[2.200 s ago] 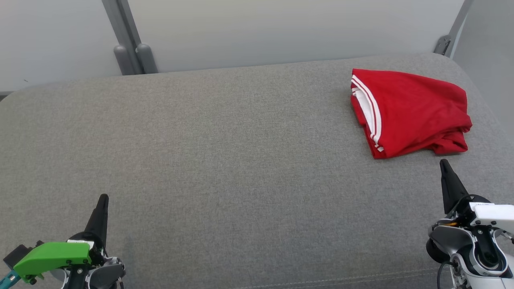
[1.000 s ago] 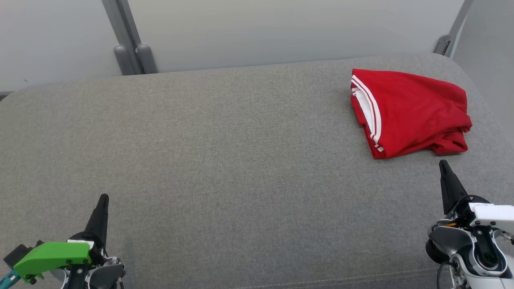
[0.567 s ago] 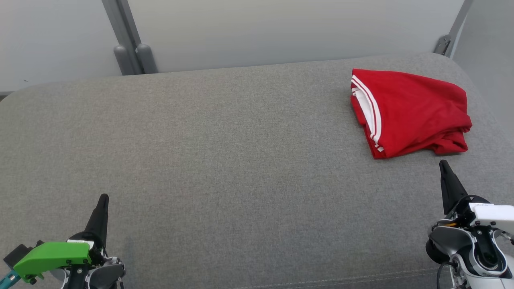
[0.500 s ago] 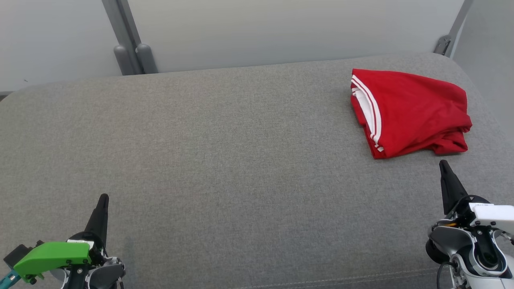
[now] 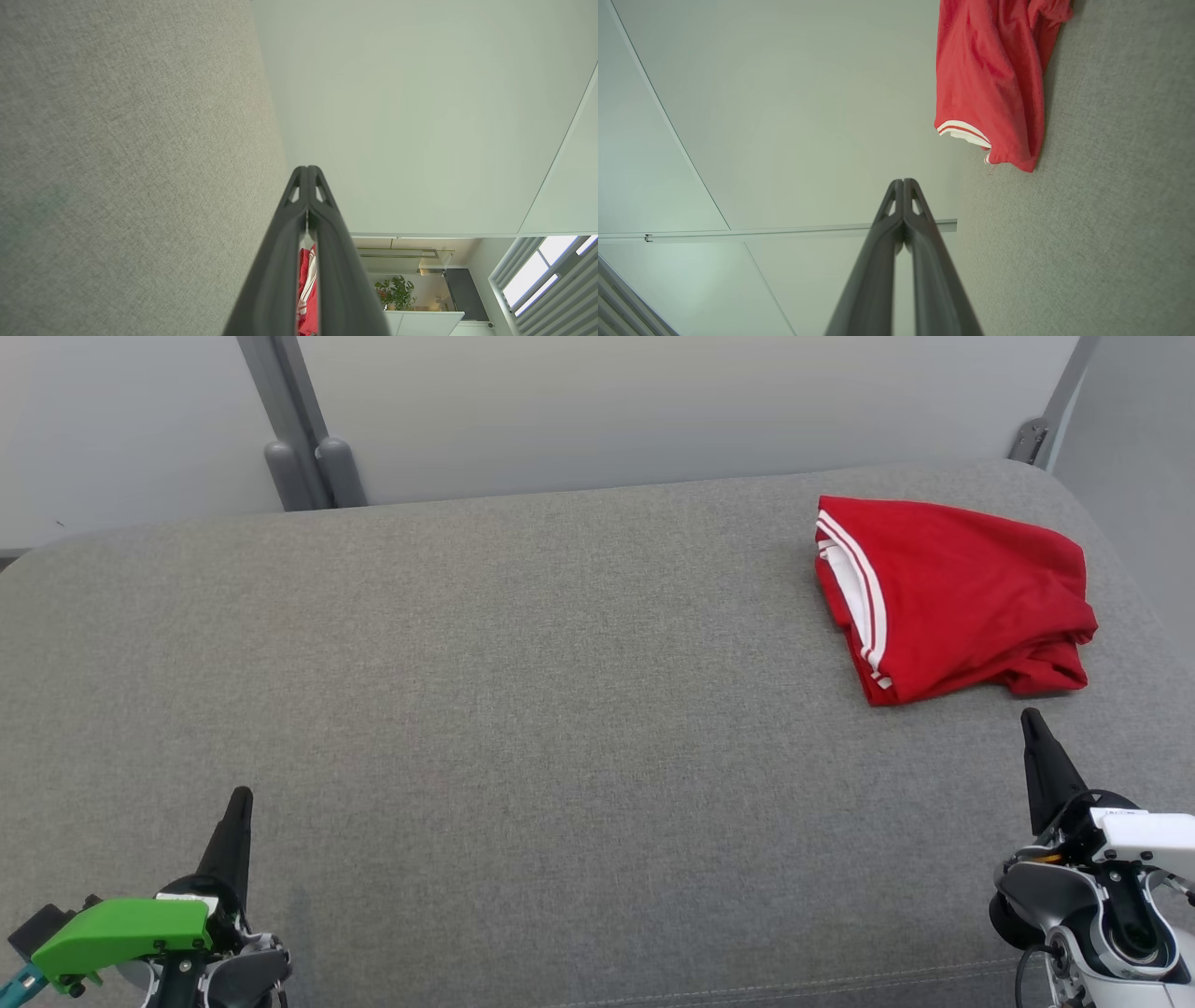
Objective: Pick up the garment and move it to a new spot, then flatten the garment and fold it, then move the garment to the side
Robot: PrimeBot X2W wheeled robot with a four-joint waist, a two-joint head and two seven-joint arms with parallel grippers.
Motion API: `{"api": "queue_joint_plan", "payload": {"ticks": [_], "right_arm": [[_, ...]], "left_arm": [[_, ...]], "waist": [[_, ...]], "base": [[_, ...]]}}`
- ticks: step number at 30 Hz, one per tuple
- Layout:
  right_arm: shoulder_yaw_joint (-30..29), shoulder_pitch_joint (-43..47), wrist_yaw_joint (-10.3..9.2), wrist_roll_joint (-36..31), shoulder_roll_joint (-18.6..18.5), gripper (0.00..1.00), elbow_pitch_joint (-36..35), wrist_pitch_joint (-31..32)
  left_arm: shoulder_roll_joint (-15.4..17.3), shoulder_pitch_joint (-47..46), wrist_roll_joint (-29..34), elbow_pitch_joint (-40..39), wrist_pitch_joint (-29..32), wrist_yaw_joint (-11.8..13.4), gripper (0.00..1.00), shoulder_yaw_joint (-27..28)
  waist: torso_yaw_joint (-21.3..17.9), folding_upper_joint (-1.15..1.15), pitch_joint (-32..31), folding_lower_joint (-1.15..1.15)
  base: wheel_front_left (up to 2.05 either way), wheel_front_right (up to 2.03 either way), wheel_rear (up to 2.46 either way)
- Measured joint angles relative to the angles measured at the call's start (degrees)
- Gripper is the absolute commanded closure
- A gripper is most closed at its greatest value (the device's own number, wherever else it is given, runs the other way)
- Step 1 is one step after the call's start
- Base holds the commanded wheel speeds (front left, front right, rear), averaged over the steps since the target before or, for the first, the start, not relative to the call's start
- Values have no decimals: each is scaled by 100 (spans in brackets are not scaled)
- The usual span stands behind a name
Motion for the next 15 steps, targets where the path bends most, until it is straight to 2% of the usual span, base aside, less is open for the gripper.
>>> {"api": "queue_joint_plan", "payload": {"ticks": [15], "right_arm": [[-8,-1,0,0,7,100,-1,8]], "left_arm": [[-1,-1,1,0,0,0,100,2]], "waist": [[0,0,0,0]], "base": [[0,0,0]]}}
